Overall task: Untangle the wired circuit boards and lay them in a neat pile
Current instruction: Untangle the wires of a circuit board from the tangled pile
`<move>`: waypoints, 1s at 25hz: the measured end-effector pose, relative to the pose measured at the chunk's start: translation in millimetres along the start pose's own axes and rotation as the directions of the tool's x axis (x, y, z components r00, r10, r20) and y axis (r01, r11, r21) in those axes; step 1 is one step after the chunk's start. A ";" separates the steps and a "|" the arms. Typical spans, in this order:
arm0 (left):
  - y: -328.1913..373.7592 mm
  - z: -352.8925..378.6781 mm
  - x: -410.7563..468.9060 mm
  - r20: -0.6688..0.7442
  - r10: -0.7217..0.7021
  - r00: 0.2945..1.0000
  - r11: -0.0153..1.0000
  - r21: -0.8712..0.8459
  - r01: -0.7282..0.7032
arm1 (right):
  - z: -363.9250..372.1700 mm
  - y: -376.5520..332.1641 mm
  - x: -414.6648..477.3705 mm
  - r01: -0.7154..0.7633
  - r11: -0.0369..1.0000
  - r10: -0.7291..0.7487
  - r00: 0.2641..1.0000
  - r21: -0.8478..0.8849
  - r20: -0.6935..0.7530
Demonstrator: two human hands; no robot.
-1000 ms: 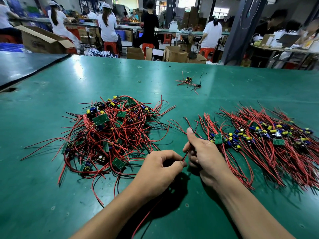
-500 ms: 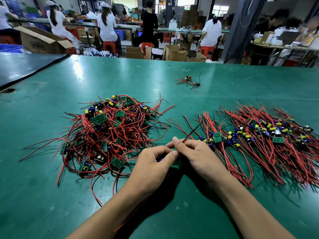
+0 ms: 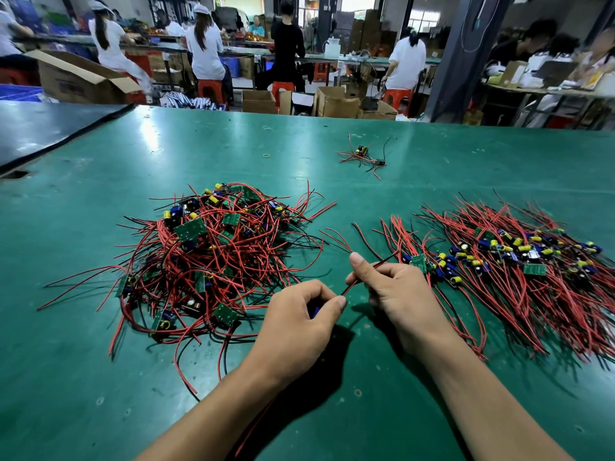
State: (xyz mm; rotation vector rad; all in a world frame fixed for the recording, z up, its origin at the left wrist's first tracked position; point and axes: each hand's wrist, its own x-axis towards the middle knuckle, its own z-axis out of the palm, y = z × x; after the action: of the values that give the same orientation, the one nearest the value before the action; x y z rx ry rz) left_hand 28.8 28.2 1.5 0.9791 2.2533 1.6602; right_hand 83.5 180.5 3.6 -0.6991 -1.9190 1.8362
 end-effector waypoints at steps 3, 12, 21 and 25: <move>-1.0 0.4 0.5 -0.025 0.024 0.999 0.999 0.041 -0.023 | 4.3 -1.0 1.3 -0.105 0.973 0.099 0.994 0.207 0.042; -3.6 -2.9 1.8 -0.038 -0.002 0.999 1.000 0.030 0.003 | -3.7 -2.5 4.2 -0.144 0.958 0.088 0.971 0.248 0.222; -14.4 -6.2 4.8 0.064 -0.033 0.997 0.995 -0.090 0.039 | 0.9 -0.7 2.7 0.041 0.977 -0.060 0.994 0.208 0.089; -15.7 -5.1 4.9 0.103 -0.034 0.994 0.985 -0.164 0.051 | 2.6 -3.8 4.1 -0.003 0.938 -0.015 0.999 0.345 0.048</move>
State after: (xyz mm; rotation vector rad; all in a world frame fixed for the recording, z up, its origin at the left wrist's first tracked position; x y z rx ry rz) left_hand 16.2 24.6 -9.7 0.9452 2.0206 1.7093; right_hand 78.3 180.8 6.9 -0.5323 -1.5612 2.1304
